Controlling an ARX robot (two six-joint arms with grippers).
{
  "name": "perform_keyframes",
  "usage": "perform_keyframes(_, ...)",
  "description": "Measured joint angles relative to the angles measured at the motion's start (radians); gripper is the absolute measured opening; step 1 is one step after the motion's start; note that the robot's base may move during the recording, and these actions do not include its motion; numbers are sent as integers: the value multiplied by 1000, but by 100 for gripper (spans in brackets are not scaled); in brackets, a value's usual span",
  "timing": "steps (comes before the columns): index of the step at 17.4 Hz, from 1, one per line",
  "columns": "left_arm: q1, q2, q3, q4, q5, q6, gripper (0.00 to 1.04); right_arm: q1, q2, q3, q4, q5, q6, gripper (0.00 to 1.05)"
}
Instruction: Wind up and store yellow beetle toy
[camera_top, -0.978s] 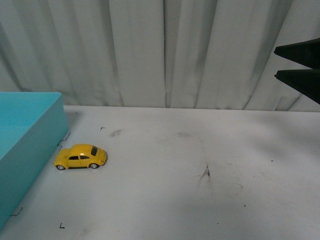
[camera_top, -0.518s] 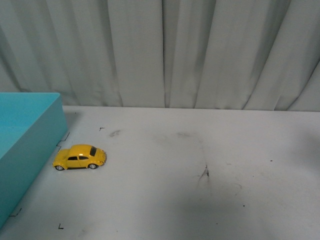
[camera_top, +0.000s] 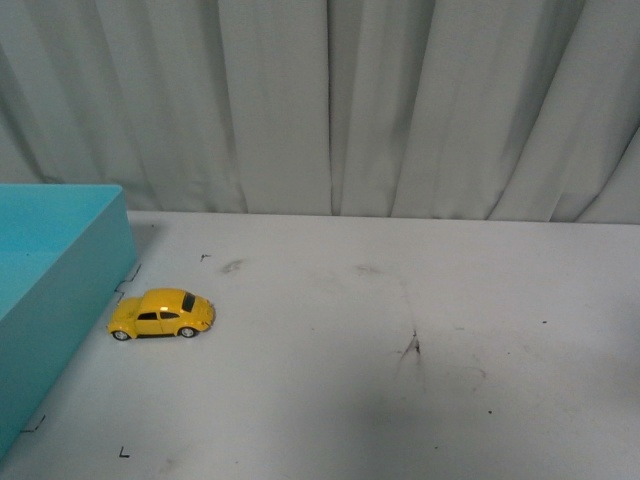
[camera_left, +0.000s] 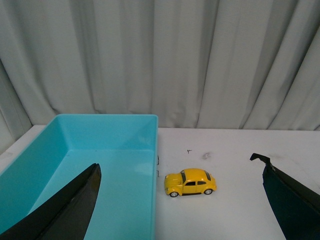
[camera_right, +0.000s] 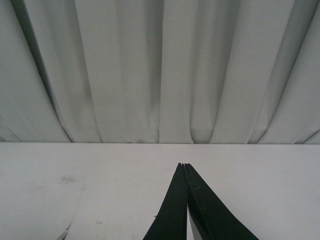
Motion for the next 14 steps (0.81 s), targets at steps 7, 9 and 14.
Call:
perform_keyframes(7, 0, 0, 0, 0, 0, 0, 98, 0, -359, -113, -248, 0, 0, 2)
perform_keyframes(9, 0, 0, 0, 0, 0, 0, 98, 0, -463, -130, -333, 0, 0, 2)
perform_keyframes(14, 0, 0, 0, 0, 0, 0, 98, 0, -707, -143, -548, 0, 0, 2)
